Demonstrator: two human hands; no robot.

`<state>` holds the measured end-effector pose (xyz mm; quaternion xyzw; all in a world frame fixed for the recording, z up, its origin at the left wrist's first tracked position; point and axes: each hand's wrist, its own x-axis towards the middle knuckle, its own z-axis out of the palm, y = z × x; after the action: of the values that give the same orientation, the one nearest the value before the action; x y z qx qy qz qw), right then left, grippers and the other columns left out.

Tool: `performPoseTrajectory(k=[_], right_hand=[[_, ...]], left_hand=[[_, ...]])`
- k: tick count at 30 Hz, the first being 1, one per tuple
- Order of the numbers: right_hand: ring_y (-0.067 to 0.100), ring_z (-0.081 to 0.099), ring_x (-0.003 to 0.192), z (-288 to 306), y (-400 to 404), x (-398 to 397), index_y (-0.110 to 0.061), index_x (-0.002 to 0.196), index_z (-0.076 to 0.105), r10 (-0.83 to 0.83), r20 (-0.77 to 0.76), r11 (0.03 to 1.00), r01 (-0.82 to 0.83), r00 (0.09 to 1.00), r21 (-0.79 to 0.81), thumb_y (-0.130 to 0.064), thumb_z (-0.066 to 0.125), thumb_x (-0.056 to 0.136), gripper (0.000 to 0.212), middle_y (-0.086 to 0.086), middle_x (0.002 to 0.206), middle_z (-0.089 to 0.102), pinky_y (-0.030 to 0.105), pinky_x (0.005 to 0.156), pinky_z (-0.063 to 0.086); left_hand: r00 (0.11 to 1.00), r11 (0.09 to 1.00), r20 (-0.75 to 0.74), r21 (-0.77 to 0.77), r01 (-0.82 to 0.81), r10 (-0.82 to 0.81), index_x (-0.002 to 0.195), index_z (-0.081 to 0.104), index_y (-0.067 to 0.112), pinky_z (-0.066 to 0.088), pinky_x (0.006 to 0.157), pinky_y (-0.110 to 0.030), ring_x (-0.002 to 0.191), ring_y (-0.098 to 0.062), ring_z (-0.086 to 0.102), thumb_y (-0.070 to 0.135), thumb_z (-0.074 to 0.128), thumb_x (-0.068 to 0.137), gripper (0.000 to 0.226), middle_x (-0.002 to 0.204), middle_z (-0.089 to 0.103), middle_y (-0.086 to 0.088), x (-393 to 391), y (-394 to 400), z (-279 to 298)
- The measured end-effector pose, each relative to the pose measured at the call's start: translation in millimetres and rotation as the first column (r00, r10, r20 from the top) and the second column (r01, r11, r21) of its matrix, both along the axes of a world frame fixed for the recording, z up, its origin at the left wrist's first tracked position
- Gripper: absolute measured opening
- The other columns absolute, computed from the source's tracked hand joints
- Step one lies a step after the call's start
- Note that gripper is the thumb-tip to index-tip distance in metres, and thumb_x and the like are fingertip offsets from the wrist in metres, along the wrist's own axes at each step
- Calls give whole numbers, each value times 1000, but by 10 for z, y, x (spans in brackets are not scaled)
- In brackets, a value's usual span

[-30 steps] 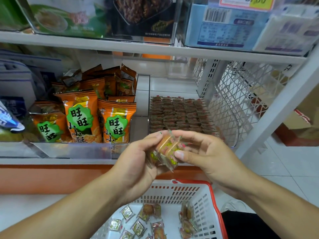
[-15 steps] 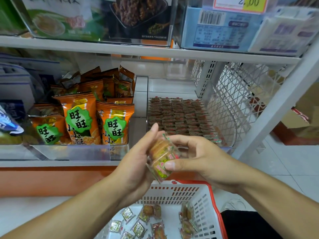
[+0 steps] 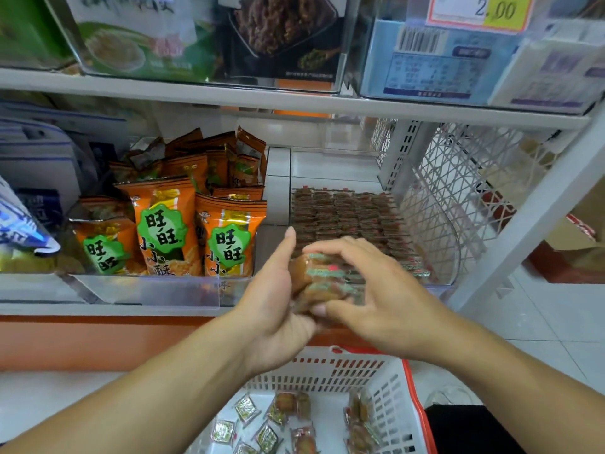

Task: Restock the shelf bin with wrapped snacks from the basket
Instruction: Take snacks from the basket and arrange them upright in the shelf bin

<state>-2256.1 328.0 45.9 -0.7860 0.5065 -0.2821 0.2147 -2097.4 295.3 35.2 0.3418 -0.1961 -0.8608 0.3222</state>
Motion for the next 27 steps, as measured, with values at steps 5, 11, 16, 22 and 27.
performPoseTrajectory(k=[5, 11, 16, 22, 27], right_hand=[[-1, 65, 105, 39, -655, -271, -40, 117, 56, -289, 181, 956, 274, 940, 103, -41, 82, 72, 52, -21, 108, 69, 18, 91, 47], [17, 62, 104, -270, -1598, -318, -24, 126, 55, -326, -92, 920, 338, 941, 196, -30, 80, 82, 51, -5, 112, 64, 22, 78, 43], [26, 62, 111, -256, -2202, -178, -16, 131, 54, -313, -132, 931, 331, 941, 152, -16, 72, 85, 49, 8, 124, 64, 28, 86, 44], [23, 56, 123, -373, -2377, -42, -13, 142, 51, -430, -63, 882, 434, 901, 185, -6, 67, 87, 58, 8, 135, 59, 25, 103, 41], [25, 54, 121, -465, -2355, 43, -16, 141, 49, -470, -40, 862, 468, 882, 196, -11, 60, 91, 52, 9, 139, 56, 23, 92, 37]], left_hand=[[814, 795, 424, -602, -73, 396, 103, 71, 22, 56, 65, -22, 79, -14, 69, 46, 57, 100, 28, 92, 75, 1, -39, -73, 3], [450, 308, 538, -817, 488, 713, 146, 33, 34, 20, 117, -20, 143, -2, 22, 42, 65, 92, 62, 147, 26, 22, -35, -208, -289], [341, 416, 677, -696, 586, 652, 158, -4, 38, 32, 119, -39, 155, -14, 12, 49, 65, 91, 97, 168, 0, 14, -48, -382, -354], [390, 460, 733, -664, 590, 558, 158, -6, 41, 37, 114, -36, 151, -18, 28, 54, 66, 88, 102, 168, -2, 17, -71, -386, -361], [373, 456, 766, -622, 637, 523, 159, -5, 38, 43, 110, -38, 150, -22, 33, 51, 67, 89, 101, 168, -7, 16, -57, -389, -392]])
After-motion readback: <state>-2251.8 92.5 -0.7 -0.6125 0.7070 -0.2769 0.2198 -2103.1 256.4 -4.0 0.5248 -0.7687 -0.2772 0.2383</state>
